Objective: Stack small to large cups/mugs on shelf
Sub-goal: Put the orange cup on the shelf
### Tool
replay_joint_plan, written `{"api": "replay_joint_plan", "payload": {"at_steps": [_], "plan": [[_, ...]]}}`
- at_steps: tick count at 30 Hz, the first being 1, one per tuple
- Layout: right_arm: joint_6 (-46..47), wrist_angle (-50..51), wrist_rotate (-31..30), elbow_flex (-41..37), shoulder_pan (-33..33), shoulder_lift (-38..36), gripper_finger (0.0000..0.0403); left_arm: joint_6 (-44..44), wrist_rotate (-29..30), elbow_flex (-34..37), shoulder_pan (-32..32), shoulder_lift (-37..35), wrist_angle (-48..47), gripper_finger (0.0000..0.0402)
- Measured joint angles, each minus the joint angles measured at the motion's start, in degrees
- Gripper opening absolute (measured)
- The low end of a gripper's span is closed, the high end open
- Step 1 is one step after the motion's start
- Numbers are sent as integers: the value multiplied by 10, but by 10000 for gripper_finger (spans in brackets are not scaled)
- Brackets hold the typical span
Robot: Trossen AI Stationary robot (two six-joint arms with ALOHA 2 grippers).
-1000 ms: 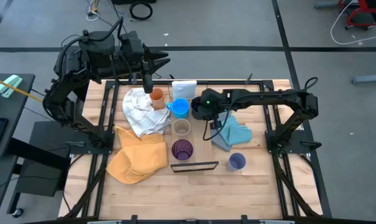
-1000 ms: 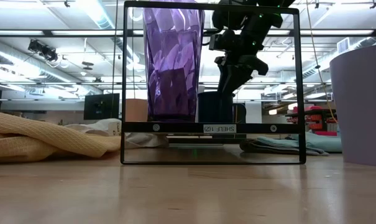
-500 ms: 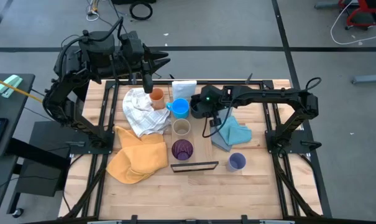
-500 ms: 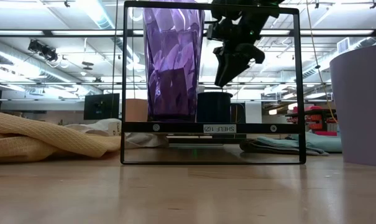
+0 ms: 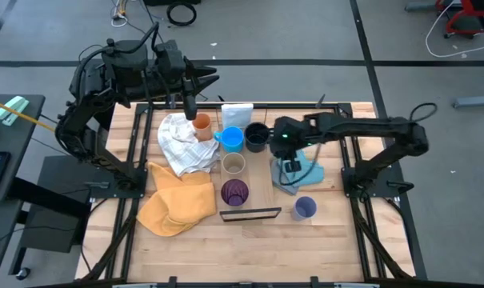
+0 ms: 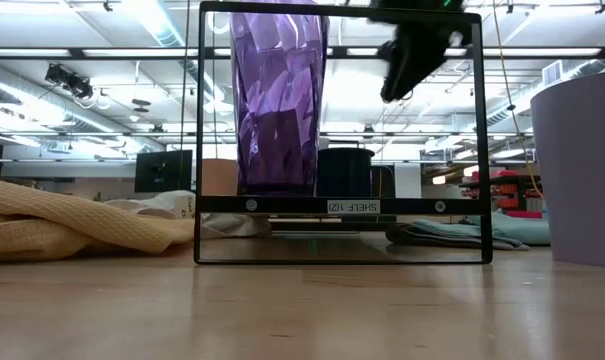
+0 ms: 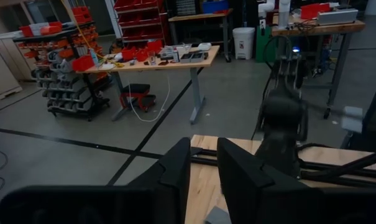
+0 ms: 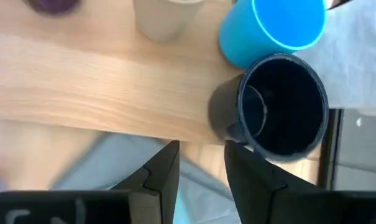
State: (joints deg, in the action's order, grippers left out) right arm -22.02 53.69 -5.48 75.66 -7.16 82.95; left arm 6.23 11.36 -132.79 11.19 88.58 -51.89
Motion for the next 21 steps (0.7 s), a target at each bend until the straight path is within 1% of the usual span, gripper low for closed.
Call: {"api": "replay_joint_plan", "payload": {"at_steps": [3, 9, 12, 17, 21], "plan": [[63, 32, 0, 0, 22, -37, 133, 5, 0, 0, 0, 0, -6, 93], [139, 98, 2, 0, 62, -85, 133, 6, 0, 0, 0, 0, -28, 95], [150, 120, 2, 0, 81, -93, 132, 4, 0, 0, 0, 0, -42, 94], [155, 123, -3, 0, 98, -96, 132, 3, 0, 0, 0, 0, -58, 97], [157, 123, -6, 0, 103, -96, 132, -11, 0, 0, 0, 0, -100, 92]]}}
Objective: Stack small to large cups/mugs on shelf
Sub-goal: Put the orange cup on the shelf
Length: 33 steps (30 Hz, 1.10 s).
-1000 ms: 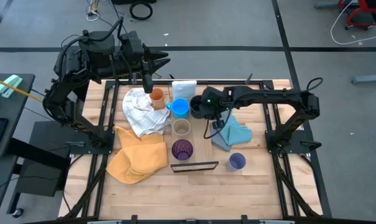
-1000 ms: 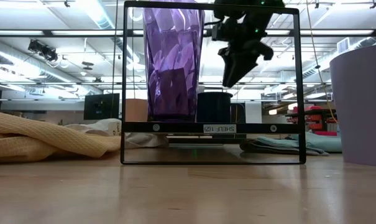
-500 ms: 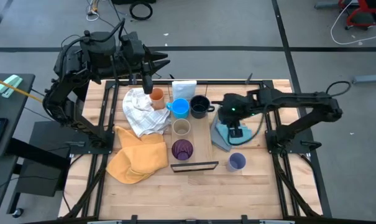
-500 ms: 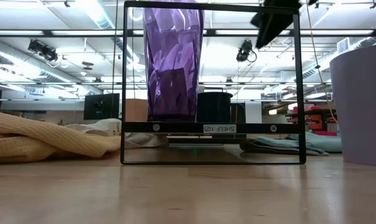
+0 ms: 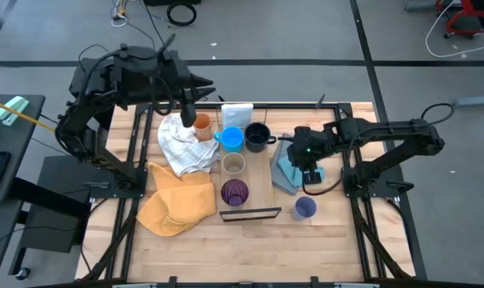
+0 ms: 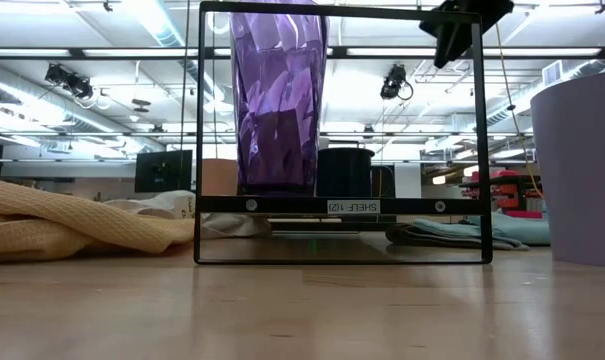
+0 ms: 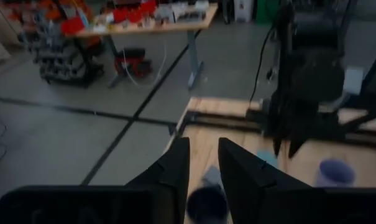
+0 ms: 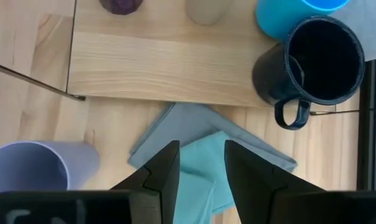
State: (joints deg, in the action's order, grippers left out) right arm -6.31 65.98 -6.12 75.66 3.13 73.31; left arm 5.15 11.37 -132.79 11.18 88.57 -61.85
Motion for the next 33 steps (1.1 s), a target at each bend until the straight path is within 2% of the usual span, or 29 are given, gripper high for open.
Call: {"api": "replay_joint_plan", "payload": {"at_steps": [6, 9, 12, 14, 16, 19, 23, 25, 28, 33], "plan": [[2, -1, -4, 0, 0, 0, 132, -33, 50, 0, 10, 34, -79, 84], [2, -3, -13, 0, 0, 0, 132, -73, 97, 1, 24, 67, -110, 86], [2, -5, -13, -1, 0, -4, 132, -119, 135, 1, 54, 102, -137, 93], [3, -5, -13, -1, 0, -7, 132, -150, 139, 1, 84, 125, -169, 98], [7, -4, -12, -1, 1, -12, 132, -184, 119, 1, 117, 148, -220, 103], [17, -4, -12, -1, 1, -21, 132, -198, 44, 2, 172, 182, -290, 109], [18, -9, -15, -1, 1, -31, 132, -178, -63, 25, 220, 199, -253, 116], [18, -11, -15, -1, 1, -35, 132, -178, -79, 36, 233, 206, -242, 117], [18, -13, -15, -1, 1, -39, 132, -178, -92, 64, 254, 223, -282, 114], [16, -14, -15, -1, 1, -38, 132, -167, -111, 146, 280, 227, -280, 111]]}}
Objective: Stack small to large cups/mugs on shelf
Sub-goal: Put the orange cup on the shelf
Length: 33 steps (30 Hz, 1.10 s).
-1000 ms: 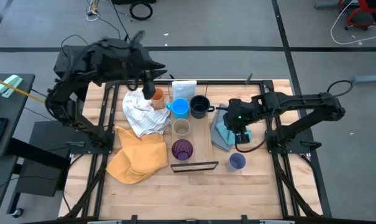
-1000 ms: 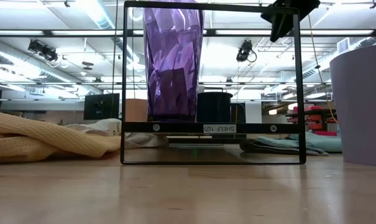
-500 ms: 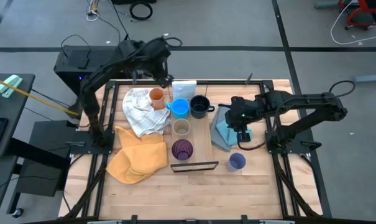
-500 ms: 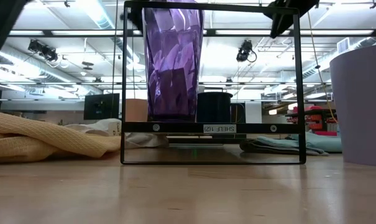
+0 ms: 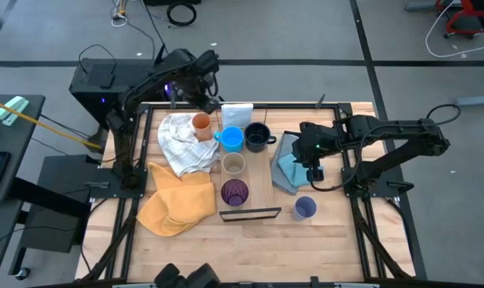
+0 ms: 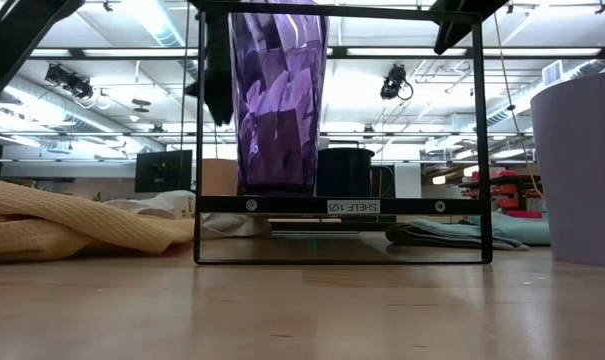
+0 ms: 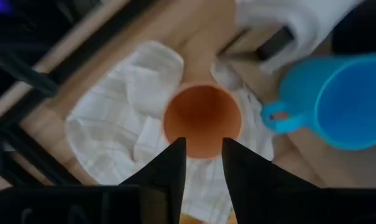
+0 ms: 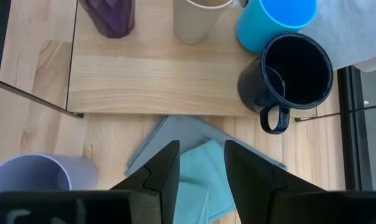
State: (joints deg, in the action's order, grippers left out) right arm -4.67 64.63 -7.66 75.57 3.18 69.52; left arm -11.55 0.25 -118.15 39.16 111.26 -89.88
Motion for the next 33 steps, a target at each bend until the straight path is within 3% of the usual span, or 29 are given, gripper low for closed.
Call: {"api": "replay_joint_plan", "payload": {"at_steps": [7, 13, 20, 33], "plan": [[-4, 0, 0, 0, 0, 0, 132, 43, -8, 116, 5, 0, 17, 147], [-3, 0, 0, 0, 0, 0, 132, 34, -4, 174, 12, 0, 78, 190], [2, 0, 0, 0, 0, 1, 132, 29, 16, 182, 12, -2, 139, 198], [-8, 0, 0, 0, 0, 1, 132, 33, 14, 139, 13, 0, 138, 187]]}}
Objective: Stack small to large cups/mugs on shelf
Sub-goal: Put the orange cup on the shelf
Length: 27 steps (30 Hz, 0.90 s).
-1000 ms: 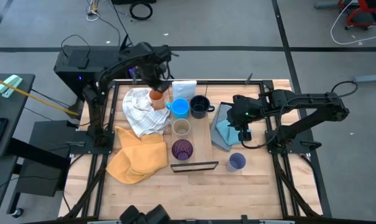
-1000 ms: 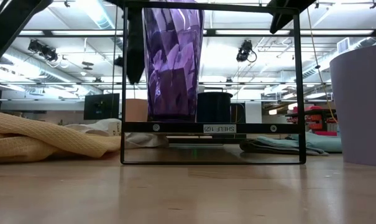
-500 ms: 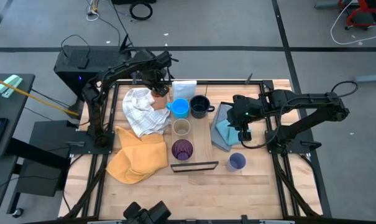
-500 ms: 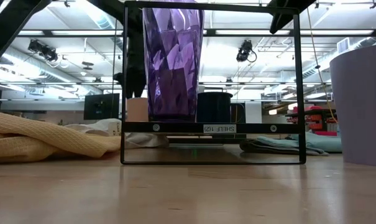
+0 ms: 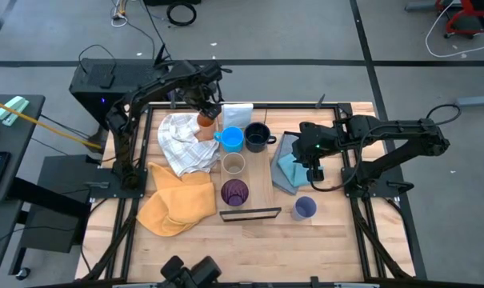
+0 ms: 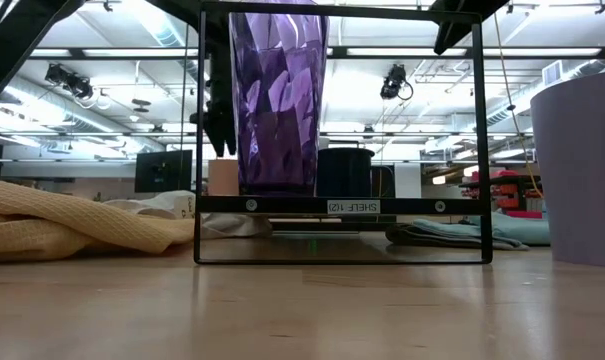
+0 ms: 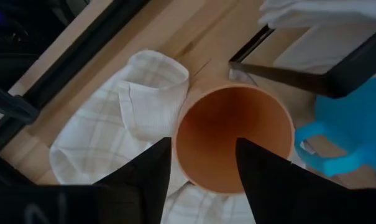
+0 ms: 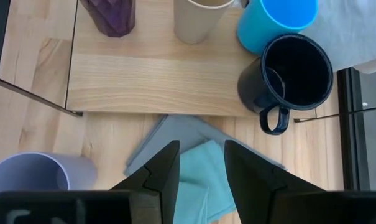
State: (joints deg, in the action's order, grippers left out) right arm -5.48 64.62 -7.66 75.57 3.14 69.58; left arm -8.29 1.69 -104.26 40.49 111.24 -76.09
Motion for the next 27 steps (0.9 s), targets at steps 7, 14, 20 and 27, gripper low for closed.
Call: {"api": "replay_joint_plan", "payload": {"at_steps": [7, 14, 20, 27], "plan": [[-7, 0, 0, 0, 0, 0, 132, 11, 2, 7, 9, 0, 9, 181], [-7, -1, 0, 0, 0, 0, 132, -1, -2, 7, 12, 1, 31, 180], [-7, -8, 0, 0, 0, 0, 132, -5, -4, 7, 7, 1, 49, 177], [-7, -24, 0, 0, 0, 0, 132, -3, -5, 7, 8, 1, 46, 174]]}}
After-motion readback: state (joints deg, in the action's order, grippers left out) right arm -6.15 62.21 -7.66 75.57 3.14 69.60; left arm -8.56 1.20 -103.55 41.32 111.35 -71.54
